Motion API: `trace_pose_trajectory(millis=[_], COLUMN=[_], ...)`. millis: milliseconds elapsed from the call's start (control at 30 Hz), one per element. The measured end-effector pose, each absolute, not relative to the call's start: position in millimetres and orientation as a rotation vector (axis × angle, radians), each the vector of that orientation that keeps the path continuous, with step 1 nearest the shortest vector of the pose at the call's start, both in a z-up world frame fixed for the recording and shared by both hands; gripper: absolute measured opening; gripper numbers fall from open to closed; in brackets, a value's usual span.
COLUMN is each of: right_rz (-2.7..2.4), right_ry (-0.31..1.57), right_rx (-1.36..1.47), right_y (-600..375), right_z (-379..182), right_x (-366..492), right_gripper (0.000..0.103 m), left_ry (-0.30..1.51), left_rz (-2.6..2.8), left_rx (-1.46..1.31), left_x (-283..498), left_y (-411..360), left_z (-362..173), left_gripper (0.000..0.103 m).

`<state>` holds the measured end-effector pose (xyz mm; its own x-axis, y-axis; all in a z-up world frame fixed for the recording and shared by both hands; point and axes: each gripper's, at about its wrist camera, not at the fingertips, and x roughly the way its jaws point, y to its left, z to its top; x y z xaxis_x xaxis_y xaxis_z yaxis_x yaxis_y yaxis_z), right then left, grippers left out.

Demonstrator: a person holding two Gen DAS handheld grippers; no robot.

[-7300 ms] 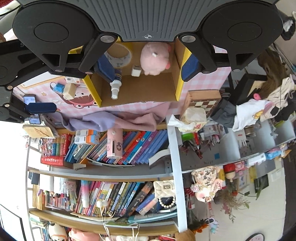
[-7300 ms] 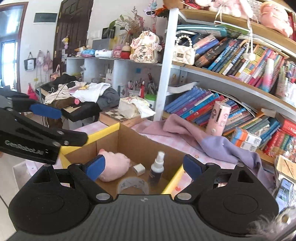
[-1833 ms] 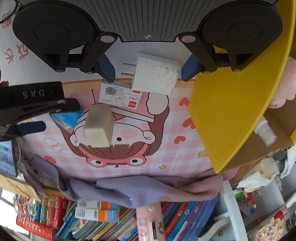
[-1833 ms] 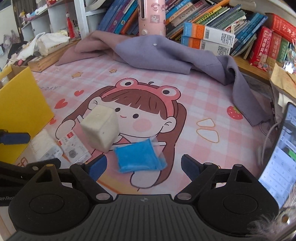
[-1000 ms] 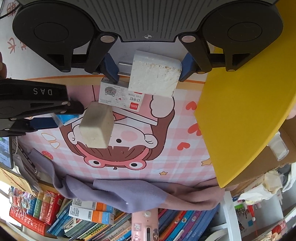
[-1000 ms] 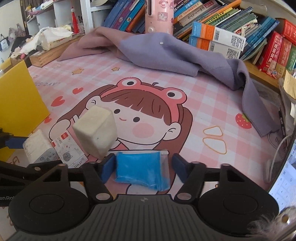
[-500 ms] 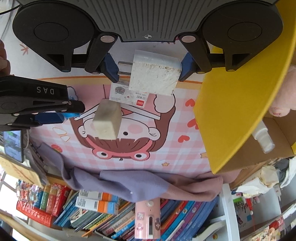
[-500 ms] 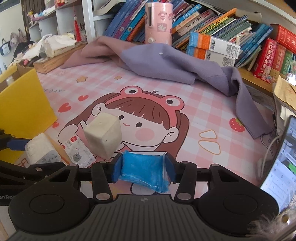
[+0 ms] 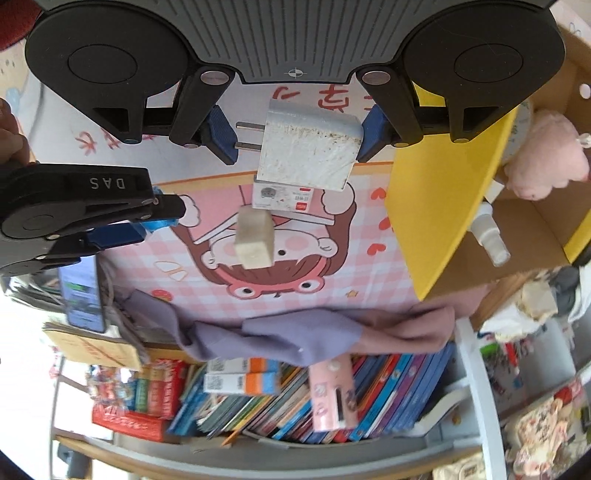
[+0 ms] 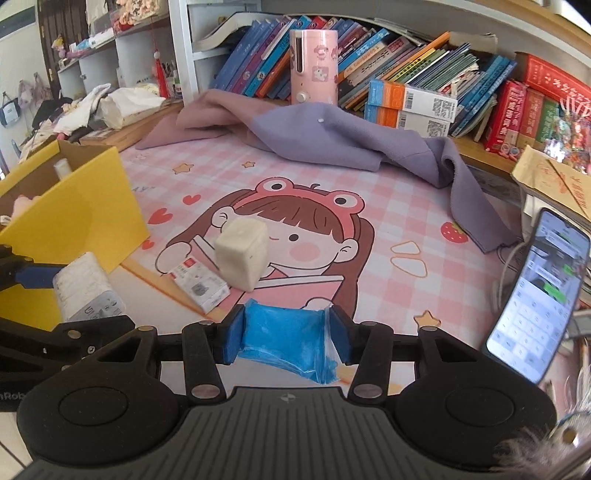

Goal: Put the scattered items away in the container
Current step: 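Grasp the large white charger with the left tool while the right tool grasps the blue packet, then lift the large white charger with the left tool while the right tool carries the blue packet toward the box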

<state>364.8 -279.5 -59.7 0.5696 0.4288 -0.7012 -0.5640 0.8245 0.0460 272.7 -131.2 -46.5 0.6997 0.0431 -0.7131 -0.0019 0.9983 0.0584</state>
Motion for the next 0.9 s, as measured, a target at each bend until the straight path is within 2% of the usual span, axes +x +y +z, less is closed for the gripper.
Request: trace_pose_trajectory(millis=[900], right_rz=[0.412], right_ry=[0.726], right_rx=[-0.183], right_y=[-264.9], right_z=[-33.2], right_x=[235.3], right_gripper=[0.046], left_ry=[0.724], left_rz=[-0.210], left_rx=[0.077], left_x=[168.7], left_y=[-114.8], left_z=[-30.1], left_gripper=[0.069])
